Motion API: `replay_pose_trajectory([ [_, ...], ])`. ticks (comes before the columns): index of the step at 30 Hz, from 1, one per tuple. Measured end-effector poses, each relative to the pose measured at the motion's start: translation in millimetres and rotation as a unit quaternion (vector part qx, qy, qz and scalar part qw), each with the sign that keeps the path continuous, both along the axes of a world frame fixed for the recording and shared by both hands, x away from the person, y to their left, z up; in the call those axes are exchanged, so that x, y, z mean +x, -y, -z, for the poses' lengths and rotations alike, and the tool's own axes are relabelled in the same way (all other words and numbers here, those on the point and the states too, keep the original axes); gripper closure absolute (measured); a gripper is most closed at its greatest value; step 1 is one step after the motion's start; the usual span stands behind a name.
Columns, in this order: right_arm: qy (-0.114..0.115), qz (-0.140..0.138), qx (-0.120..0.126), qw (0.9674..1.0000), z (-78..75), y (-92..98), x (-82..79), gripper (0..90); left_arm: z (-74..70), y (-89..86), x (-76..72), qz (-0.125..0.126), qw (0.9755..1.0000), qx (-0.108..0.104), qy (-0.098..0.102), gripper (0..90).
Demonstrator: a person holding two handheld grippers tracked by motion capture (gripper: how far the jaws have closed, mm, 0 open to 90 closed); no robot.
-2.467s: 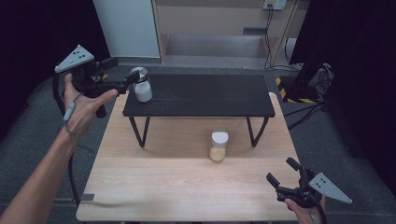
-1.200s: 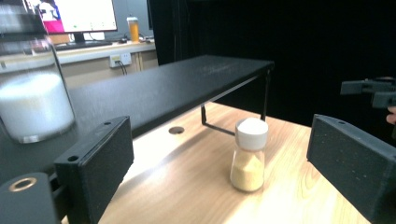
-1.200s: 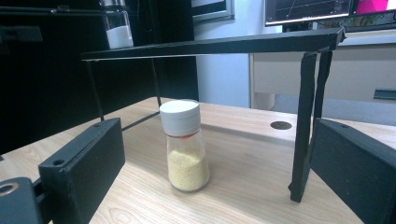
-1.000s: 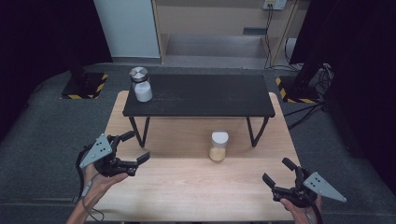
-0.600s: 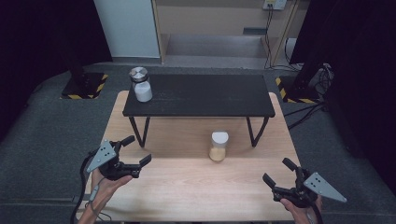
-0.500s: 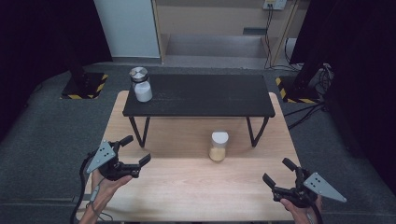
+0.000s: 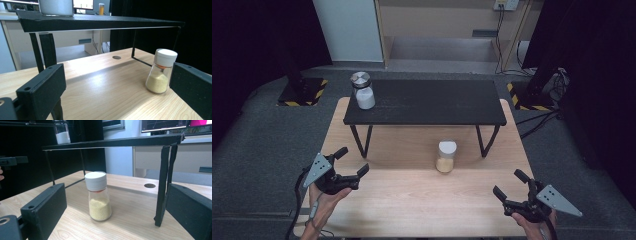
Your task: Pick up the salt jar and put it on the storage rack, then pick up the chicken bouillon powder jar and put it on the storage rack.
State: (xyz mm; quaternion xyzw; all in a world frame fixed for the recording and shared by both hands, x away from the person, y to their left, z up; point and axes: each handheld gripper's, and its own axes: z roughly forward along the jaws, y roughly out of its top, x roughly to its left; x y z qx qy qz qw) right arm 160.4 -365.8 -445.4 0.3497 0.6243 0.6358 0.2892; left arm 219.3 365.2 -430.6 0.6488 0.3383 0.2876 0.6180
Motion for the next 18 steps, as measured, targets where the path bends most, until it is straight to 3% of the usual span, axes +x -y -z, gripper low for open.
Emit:
replay_pose_trajectory([
  [18, 0.003, 0.000, -0.001, 1.0000, -0.4, -0.3, -0.1, 3.5, 3.8, -5.3, -5.2, -0.011, 0.9999, 0.010, -0.002, 0.0],
])
